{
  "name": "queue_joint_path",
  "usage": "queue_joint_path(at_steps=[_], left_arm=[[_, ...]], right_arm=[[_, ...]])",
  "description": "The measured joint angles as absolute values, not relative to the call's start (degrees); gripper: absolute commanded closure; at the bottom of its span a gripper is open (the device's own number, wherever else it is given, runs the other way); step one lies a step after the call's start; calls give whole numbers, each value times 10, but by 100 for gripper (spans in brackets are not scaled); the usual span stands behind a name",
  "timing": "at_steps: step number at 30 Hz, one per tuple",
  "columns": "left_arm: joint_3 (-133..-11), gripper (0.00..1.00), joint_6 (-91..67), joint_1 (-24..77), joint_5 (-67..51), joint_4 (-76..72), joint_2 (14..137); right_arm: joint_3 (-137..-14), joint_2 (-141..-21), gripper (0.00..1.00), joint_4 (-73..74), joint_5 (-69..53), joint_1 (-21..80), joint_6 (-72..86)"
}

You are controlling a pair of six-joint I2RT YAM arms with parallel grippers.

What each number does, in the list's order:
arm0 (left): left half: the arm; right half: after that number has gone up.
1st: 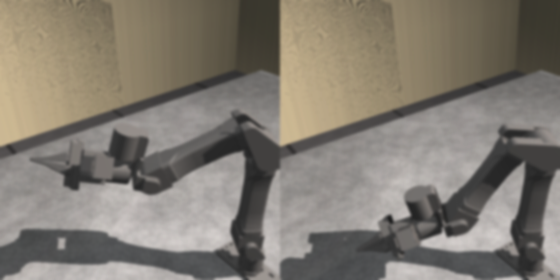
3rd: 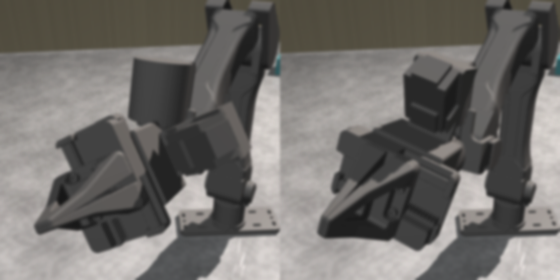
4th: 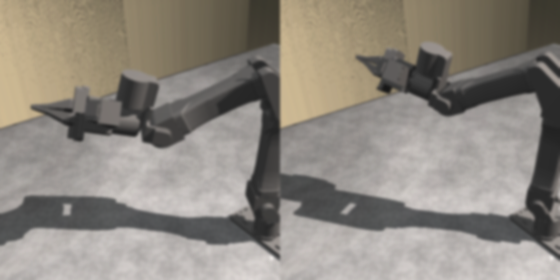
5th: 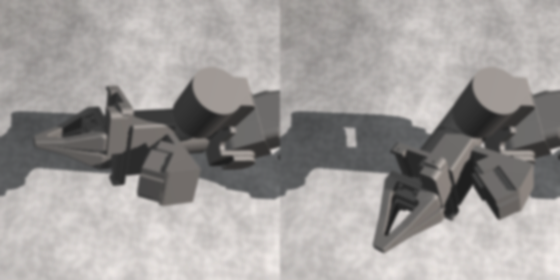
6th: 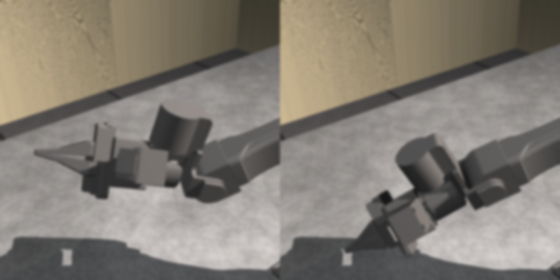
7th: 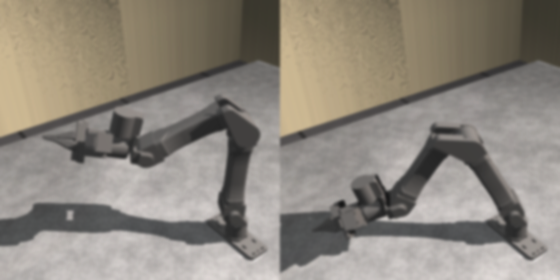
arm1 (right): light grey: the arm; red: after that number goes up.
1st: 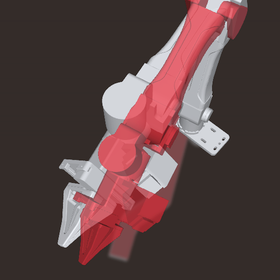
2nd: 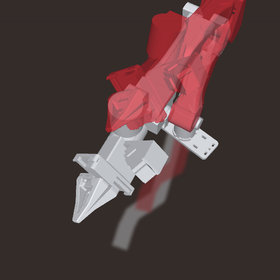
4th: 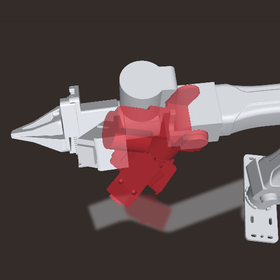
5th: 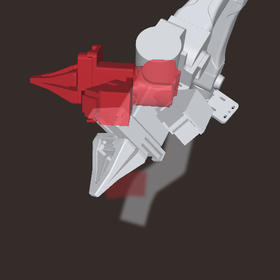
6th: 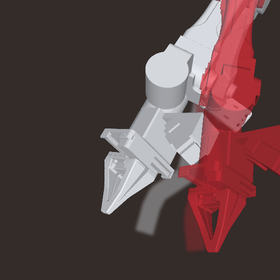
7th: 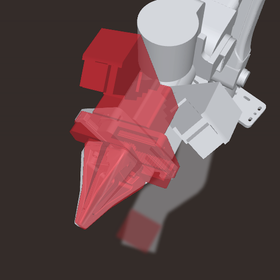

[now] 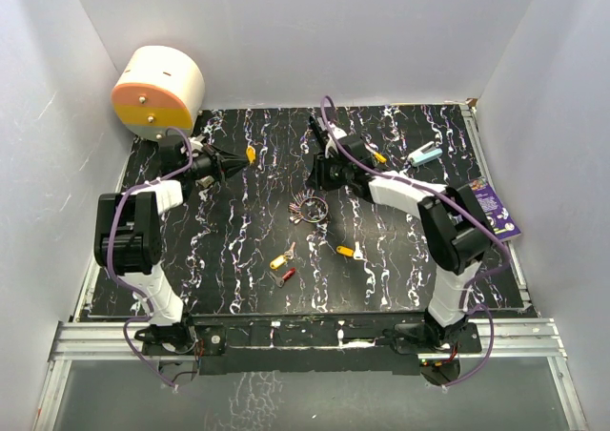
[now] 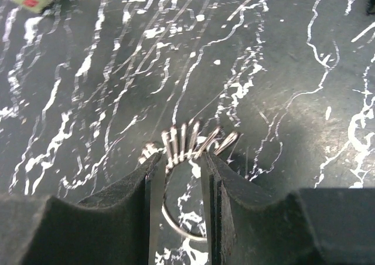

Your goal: Put the keys on the keyring

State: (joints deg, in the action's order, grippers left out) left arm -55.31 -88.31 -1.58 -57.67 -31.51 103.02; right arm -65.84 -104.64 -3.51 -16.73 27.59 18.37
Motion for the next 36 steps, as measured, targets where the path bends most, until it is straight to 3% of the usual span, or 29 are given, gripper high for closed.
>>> queue_joint_path(at_steps=[13, 36], left_arm=[[-552, 100, -887, -41, -573, -338, 1022], [-541, 100, -900, -52, -569, -350, 1013]], right_arm=[[-778, -1131, 64, 119, -45, 298, 234], [-813, -1180, 64, 165, 3, 312, 246]])
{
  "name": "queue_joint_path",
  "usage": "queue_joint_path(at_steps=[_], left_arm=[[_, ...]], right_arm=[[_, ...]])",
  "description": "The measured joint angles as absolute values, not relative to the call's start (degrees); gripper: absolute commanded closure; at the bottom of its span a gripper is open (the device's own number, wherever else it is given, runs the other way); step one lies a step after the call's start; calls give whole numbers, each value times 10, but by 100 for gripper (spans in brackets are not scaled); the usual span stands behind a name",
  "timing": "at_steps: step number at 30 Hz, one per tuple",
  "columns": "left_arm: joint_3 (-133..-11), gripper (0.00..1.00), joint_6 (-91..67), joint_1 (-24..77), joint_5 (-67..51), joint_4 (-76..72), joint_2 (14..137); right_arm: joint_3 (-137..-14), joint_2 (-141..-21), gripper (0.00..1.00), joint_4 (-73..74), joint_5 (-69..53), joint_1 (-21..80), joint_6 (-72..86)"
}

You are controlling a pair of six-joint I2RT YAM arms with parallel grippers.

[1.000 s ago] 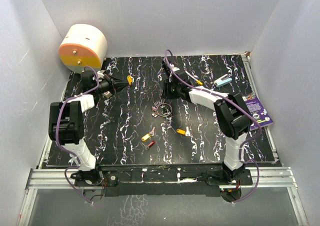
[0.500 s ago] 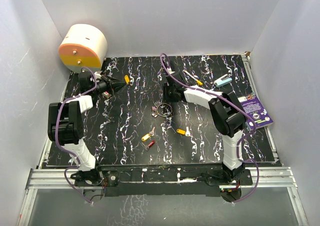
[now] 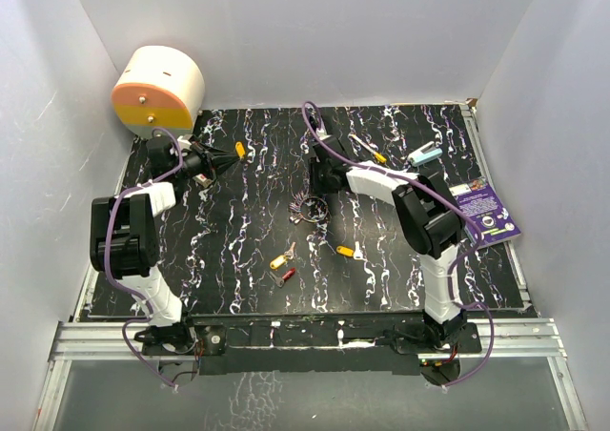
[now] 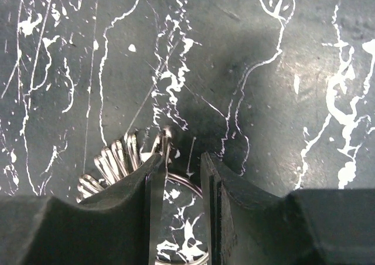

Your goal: Put the keys on the keyring

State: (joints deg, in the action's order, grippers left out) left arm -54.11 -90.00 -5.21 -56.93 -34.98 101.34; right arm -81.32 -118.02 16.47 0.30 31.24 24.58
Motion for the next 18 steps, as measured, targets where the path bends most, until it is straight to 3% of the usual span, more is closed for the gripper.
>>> queue_joint_path(at_steps=[18], left_arm=[[-533, 100, -906, -60, -569, -360, 996]], right_arm=[[-850, -1203, 64, 181, 27, 336, 246]])
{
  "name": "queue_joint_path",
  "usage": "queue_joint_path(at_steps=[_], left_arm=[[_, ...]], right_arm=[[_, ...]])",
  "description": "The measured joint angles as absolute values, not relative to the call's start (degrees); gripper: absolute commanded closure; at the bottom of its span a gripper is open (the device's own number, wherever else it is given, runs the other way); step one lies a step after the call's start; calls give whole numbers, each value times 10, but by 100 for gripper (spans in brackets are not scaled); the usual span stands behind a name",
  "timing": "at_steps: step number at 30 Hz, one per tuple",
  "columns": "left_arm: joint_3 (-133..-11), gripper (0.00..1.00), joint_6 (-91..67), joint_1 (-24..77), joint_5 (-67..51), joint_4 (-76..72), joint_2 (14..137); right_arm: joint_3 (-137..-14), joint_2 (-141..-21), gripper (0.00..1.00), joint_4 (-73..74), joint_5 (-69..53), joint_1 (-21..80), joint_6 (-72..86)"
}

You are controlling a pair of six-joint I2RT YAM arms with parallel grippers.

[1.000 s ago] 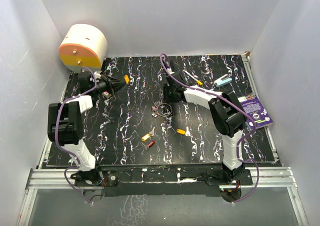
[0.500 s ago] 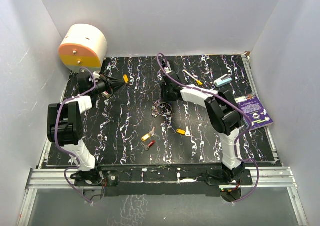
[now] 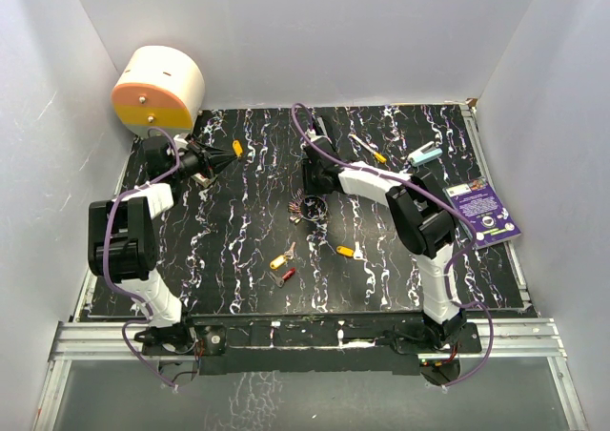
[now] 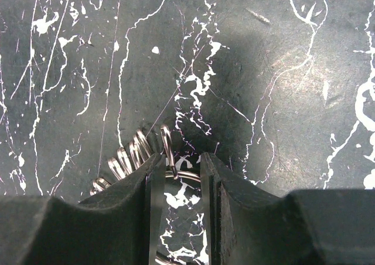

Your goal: Put the keys on the keyring

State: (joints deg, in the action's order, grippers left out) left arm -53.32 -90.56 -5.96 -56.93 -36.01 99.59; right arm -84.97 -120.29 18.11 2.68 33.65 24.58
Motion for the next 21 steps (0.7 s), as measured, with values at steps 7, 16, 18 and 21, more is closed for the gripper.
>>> queue_joint_path(at_steps=[7, 16, 18, 21], left_arm=[[-531, 100, -906, -62, -569, -360, 996], [-527, 100, -906, -64, -565, -357, 996], [-527, 100, -905, -65, -564, -355, 996], [-527, 100, -903, -67, -562, -353, 996]], right_arm=[[-850, -1203, 63, 181, 33, 340, 243], [-867, -1214, 85, 194, 34, 354, 217], [-870, -1216, 86, 196, 34, 360, 211], [-877, -1221, 90, 197, 35, 364, 201]])
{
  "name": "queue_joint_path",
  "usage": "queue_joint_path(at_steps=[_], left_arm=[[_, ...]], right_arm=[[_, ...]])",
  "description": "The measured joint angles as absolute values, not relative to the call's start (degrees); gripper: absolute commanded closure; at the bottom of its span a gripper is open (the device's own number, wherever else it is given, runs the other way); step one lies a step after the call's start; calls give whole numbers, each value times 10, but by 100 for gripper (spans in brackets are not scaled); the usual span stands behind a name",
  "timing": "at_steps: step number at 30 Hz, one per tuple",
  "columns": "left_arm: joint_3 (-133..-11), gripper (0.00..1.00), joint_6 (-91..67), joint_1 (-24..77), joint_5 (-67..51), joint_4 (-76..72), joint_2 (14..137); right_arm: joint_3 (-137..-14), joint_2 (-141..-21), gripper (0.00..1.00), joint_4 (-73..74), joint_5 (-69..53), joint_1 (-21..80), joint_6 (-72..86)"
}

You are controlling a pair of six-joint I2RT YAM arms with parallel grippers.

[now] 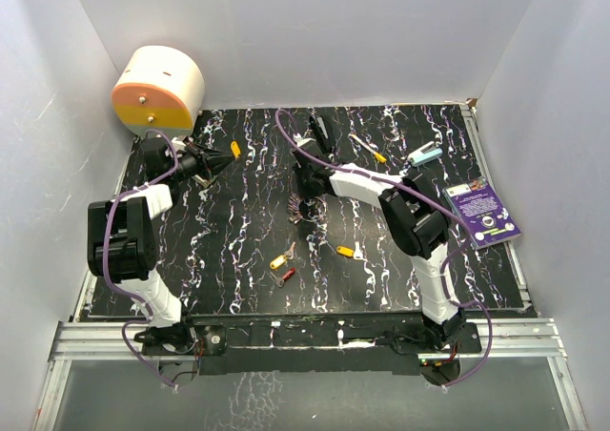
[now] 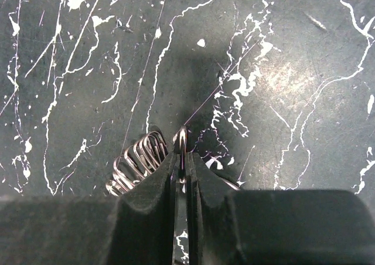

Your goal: Put the keys on the keyring

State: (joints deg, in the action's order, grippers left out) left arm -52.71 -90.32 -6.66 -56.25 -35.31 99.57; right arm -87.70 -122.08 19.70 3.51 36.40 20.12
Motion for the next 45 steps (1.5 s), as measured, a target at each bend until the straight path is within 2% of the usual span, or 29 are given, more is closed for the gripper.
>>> queue_joint_path(at_steps=[6, 12, 20, 29, 37, 45], left_arm=[[-527, 100, -907, -67, -561, -350, 996], [-528, 100, -940, -67, -548, -371, 994], [-522, 100, -977, -50, -523, -402, 950], [-512, 100, -991, 4, -507, -418, 931], [-468, 100, -1017, 20, -489, -445, 912], [-447, 100, -1051, 41, -479, -475, 912]], right_arm=[[-868, -1217, 92, 185, 44, 367, 191], [-702, -1103, 92, 91, 38, 368, 145], [-615, -941, 92, -30, -32, 368, 79], [-511, -841, 92, -195, -154, 368, 78], [-499, -832, 92, -302, -208, 386, 102], [-517, -853, 92, -346, -171, 430, 98]])
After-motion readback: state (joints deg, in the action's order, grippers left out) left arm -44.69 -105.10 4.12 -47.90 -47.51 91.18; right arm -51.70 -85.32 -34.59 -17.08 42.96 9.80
